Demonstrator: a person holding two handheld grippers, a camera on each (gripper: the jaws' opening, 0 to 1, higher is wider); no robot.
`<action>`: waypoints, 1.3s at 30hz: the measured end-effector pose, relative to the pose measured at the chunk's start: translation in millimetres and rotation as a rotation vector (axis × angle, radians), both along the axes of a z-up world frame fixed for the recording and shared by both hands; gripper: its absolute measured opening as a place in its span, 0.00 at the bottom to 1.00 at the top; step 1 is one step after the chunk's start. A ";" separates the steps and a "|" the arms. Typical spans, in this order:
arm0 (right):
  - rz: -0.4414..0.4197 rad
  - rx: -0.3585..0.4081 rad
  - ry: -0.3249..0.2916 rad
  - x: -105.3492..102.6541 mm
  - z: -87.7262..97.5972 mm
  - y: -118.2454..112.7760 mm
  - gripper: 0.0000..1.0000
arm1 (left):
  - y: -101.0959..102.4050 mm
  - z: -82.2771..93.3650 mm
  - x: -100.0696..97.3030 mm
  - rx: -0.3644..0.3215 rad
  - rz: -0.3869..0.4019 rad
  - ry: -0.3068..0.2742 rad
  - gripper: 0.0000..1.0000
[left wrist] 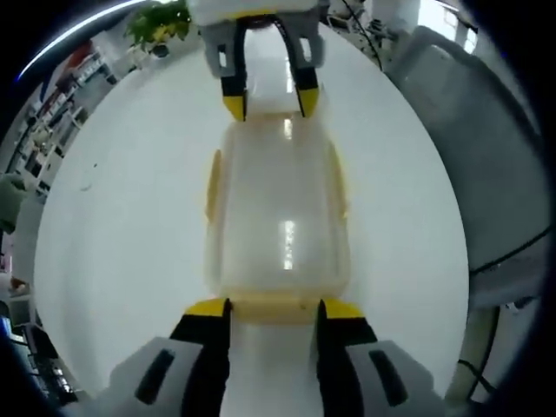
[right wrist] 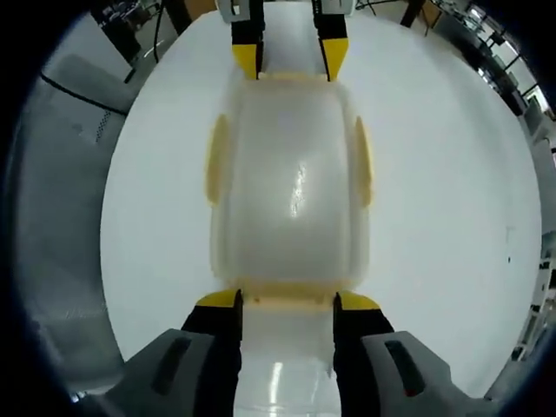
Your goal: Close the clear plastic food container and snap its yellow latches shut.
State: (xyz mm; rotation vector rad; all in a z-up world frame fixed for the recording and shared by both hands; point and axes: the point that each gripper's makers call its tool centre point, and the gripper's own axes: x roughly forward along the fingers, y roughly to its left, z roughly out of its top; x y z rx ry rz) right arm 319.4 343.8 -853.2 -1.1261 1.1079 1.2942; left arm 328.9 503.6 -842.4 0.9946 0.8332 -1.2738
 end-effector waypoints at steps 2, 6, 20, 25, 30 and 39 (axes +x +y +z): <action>0.000 -0.008 0.001 0.5 -0.1 -0.5 0.38 | 1.0 0.1 0.9 -0.019 0.000 0.001 0.34; -0.003 -0.011 0.000 0.0 0.1 -1.6 0.38 | -0.5 0.2 0.5 -0.038 -0.004 0.003 0.34; -0.034 0.023 -0.003 1.1 1.2 -3.3 0.37 | -2.6 -0.3 4.8 0.060 -0.021 -0.006 0.34; -0.014 0.024 -0.015 -0.8 1.0 -2.0 0.36 | -2.5 -0.8 4.1 0.130 -0.034 -0.013 0.33; -0.025 0.058 0.004 -0.3 2.7 -2.9 0.36 | -1.5 -0.2 3.5 0.164 -0.028 0.007 0.33; -0.001 0.133 -0.007 2.8 24.8 0.1 0.36 | 2.0 18.0 0.3 0.181 -0.009 0.028 0.33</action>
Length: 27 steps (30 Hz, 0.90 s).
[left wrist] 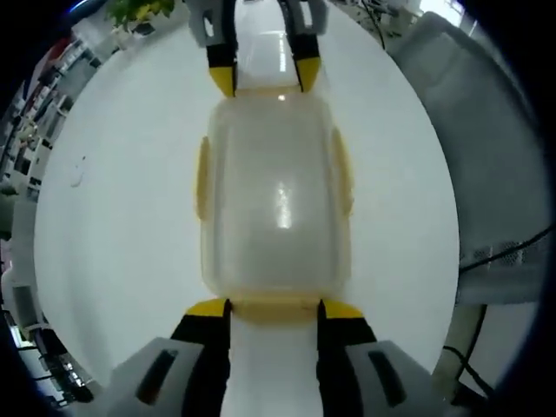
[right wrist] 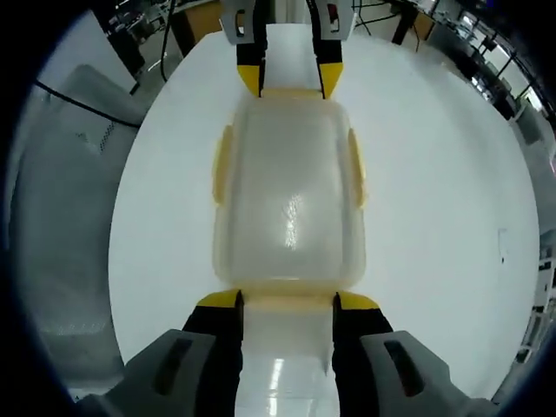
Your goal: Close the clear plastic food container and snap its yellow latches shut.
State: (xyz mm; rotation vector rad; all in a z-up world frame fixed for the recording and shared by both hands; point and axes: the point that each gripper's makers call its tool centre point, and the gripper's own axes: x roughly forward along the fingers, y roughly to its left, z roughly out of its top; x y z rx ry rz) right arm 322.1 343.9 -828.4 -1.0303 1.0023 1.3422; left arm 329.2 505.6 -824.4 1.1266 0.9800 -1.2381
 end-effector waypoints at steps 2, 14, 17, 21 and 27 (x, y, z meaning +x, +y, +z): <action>0.000 0.024 0.003 -0.7 9.3 0.2 0.36 | -0.3 6.1 -1.7 0.000 0.005 -0.001 0.33; 0.042 0.084 -0.043 -5.7 49.2 -12.8 0.36 | -14.2 46.8 -13.5 0.012 0.062 -0.025 0.33; 0.046 0.095 -0.050 -7.1 57.2 -17.0 0.36 | -18.5 58.2 -14.9 0.007 0.072 -0.037 0.33; 0.058 0.125 -0.068 -7.8 72.5 -21.1 0.36 | -22.6 71.3 -17.4 0.005 0.092 -0.045 0.33; 0.063 0.139 -0.102 -6.3 87.5 -35.1 0.36 | -38.2 90.8 -17.2 0.002 0.091 -0.092 0.33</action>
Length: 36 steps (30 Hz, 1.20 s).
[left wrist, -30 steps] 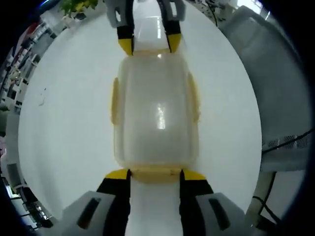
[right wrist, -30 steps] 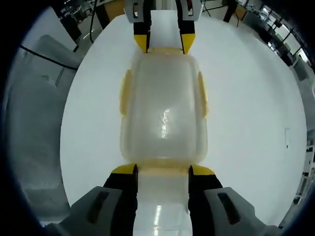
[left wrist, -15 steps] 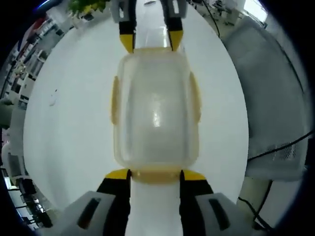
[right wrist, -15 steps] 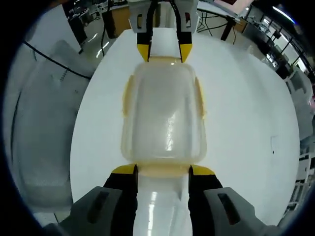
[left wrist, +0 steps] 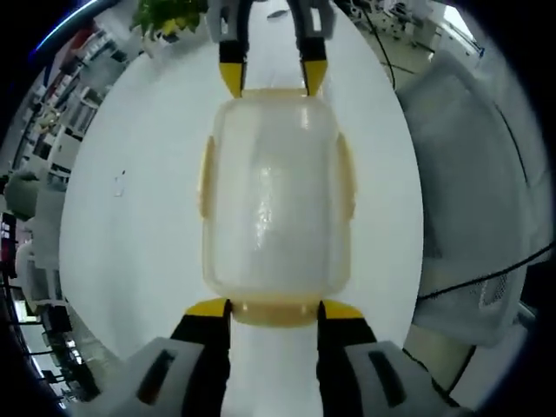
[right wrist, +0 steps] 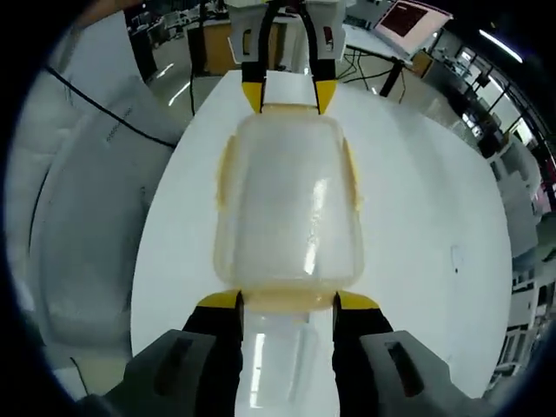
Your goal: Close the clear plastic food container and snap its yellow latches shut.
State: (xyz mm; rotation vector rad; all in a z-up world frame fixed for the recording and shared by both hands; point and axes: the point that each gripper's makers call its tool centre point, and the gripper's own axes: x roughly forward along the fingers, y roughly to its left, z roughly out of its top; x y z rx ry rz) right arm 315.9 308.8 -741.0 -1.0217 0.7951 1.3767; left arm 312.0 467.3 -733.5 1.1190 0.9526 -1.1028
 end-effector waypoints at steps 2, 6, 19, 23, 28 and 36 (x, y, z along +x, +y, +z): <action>-0.007 -0.006 -0.013 0.5 3.0 -9.9 0.36 | -10.0 3.7 2.1 0.001 -0.009 -0.021 0.33; -0.019 -0.018 -0.024 -1.5 8.6 -34.0 0.36 | -30.4 5.1 1.7 -0.011 -0.016 -0.022 0.33; -0.120 -0.087 -0.030 -5.0 7.5 -129.1 0.36 | -129.6 -3.0 13.2 -0.069 -0.110 -0.018 0.33; -0.142 -0.102 -0.013 -7.9 1.5 -153.4 0.37 | -151.5 -5.9 13.2 -0.072 -0.132 0.000 0.33; -0.160 -0.101 0.007 -10.2 -4.8 -177.1 0.37 | -177.7 -13.1 13.6 -0.074 -0.152 0.016 0.33; -0.171 -0.119 0.046 -14.9 -24.5 -203.4 0.37 | -204.6 -32.0 10.8 -0.071 -0.166 0.060 0.33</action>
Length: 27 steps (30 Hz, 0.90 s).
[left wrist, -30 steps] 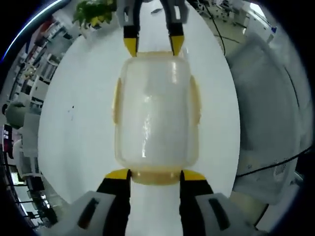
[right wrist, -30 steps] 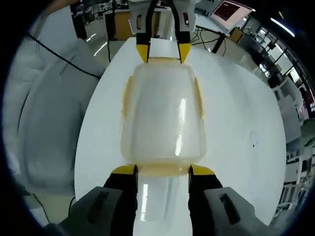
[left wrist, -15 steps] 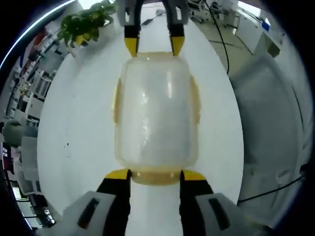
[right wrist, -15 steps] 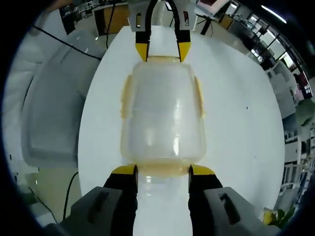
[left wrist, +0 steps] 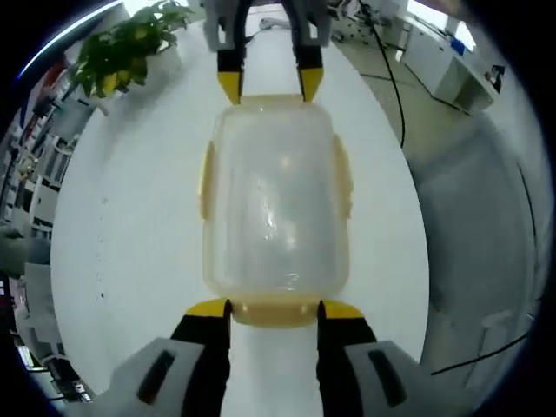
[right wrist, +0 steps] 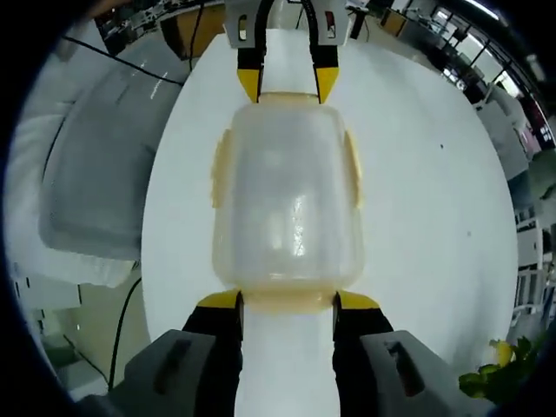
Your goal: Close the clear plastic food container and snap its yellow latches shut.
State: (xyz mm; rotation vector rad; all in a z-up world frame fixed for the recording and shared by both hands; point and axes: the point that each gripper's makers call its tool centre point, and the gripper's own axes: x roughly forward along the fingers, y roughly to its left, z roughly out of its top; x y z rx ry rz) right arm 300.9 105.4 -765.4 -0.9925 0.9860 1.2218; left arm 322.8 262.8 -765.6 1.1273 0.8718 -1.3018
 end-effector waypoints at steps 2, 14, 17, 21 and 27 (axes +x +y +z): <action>-0.001 0.003 0.013 -0.9 -5.5 -2.4 0.37 | -1.8 -4.5 -1.0 0.008 -0.001 0.014 0.33; 0.018 -0.007 0.054 -4.0 -27.8 1.6 0.37 | 2.5 -16.7 -9.0 0.045 0.012 0.063 0.33; 0.021 -0.011 0.061 -4.9 -28.2 1.2 0.37 | 3.3 -18.7 -8.3 0.042 0.020 0.070 0.33; 0.007 -0.008 0.061 -5.3 -28.8 0.3 0.38 | 2.8 -17.5 -7.6 0.040 0.016 0.069 0.33; 0.001 -0.015 0.054 -5.7 -29.6 -0.3 0.38 | 2.8 -16.9 -7.2 0.047 0.011 0.060 0.33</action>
